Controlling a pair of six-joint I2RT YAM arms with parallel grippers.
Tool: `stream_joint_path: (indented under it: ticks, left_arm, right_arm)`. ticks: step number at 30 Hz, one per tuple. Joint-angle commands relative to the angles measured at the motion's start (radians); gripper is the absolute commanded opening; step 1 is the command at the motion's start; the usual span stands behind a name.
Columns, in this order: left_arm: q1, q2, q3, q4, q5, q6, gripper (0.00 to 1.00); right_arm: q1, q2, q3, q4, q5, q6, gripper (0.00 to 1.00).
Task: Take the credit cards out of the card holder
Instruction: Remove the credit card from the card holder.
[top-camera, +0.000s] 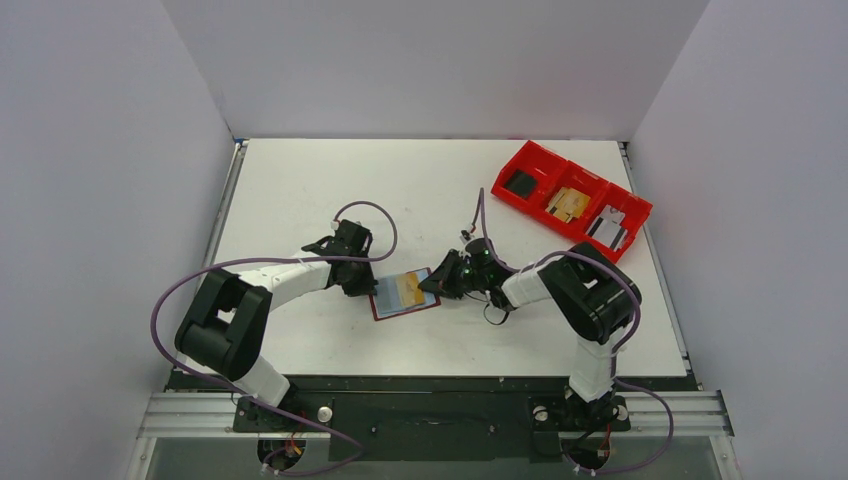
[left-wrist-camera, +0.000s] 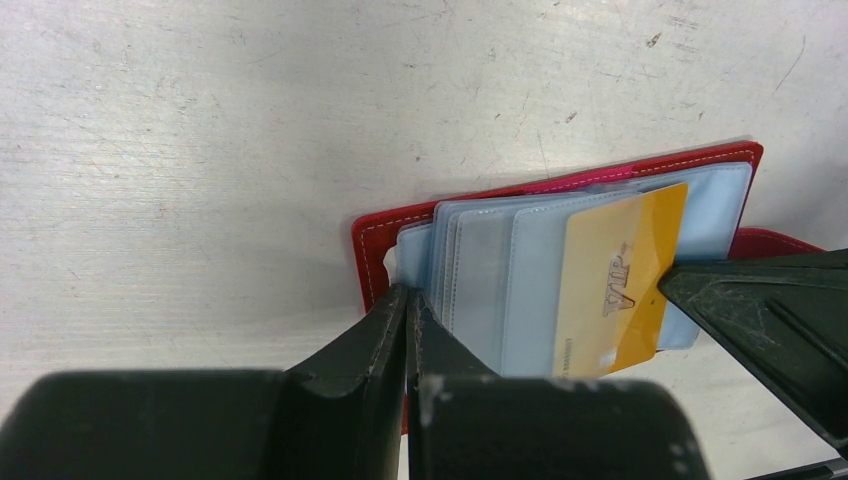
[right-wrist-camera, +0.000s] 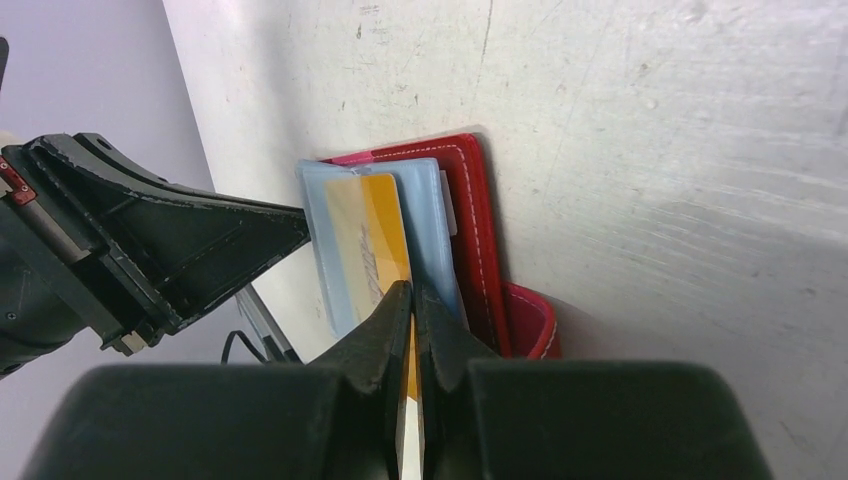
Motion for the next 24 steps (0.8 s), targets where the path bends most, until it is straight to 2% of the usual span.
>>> stream_joint_path:
  ticks: [1, 6, 10, 12, 24]
  left_arm:
    - [-0.005, 0.051, -0.024, -0.074, -0.058, 0.02, 0.0]
    - [-0.006, 0.053, -0.023, -0.069, -0.056, 0.023, 0.0]
    - [-0.01, 0.058, -0.018, -0.068, -0.053, 0.023, 0.0]
    - [-0.012, 0.058, -0.015, -0.069, -0.051, 0.023, 0.0]
    - [-0.021, 0.064, -0.006, -0.071, -0.05, 0.019, 0.0]
  right_arm:
    - [-0.021, -0.046, -0.019, -0.017, 0.047, -0.038, 0.0]
    - [-0.025, -0.038, -0.003, -0.021, 0.008, -0.052, 0.0]
    - [-0.012, -0.014, 0.02, -0.01, -0.035, -0.053, 0.16]
    - [-0.001, -0.004, 0.033, -0.017, -0.042, -0.059, 0.2]
    - [0.033, 0.049, 0.088, -0.057, -0.043, -0.077, 0.25]
